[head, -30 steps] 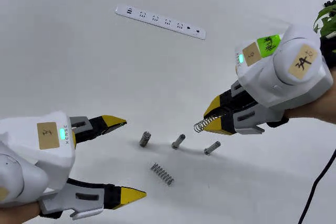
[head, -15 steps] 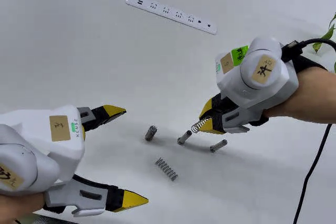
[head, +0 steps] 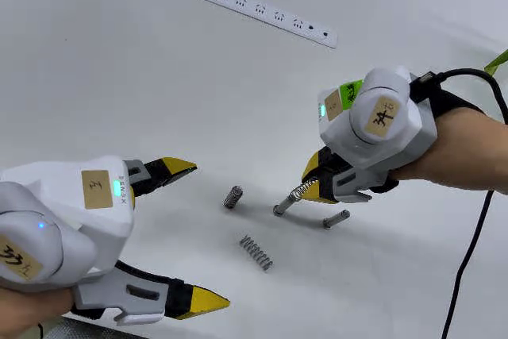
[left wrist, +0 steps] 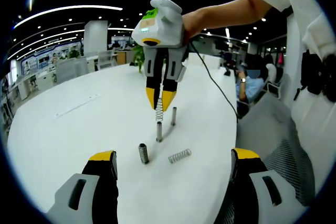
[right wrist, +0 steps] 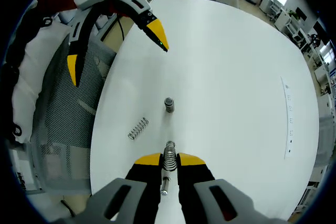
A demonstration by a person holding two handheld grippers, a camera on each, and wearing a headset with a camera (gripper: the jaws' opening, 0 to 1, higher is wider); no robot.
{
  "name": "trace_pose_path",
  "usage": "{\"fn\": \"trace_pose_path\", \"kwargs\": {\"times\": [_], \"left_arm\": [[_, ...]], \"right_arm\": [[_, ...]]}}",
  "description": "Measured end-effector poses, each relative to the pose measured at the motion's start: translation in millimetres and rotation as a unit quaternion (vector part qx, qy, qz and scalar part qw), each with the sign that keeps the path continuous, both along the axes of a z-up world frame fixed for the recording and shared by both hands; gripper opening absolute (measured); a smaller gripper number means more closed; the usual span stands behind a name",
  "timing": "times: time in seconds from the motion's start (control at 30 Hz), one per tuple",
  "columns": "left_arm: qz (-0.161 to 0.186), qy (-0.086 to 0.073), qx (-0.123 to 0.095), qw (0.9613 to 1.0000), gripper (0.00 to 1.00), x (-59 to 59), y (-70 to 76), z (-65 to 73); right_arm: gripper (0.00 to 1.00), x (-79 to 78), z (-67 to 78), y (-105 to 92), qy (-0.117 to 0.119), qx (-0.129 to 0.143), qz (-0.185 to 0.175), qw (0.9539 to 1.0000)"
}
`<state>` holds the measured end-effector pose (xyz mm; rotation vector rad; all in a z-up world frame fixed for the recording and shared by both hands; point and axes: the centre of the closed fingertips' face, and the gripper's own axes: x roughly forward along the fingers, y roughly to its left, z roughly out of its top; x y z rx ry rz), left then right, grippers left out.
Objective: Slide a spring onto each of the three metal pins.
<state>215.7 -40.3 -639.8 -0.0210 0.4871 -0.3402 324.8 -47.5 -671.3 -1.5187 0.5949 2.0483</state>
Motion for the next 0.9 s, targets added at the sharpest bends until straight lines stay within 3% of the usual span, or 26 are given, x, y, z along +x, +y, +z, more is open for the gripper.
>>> {"fn": "trace_pose_path", "kwargs": {"times": [0.9], "left_arm": [[-0.005,-0.002,-0.007,1.0,0.9,0.8,-3.5,0.3]], "right_arm": [[0.12,-3.3,-16.4,1.4,0.003,-0.008,0.002,1.0]]}}
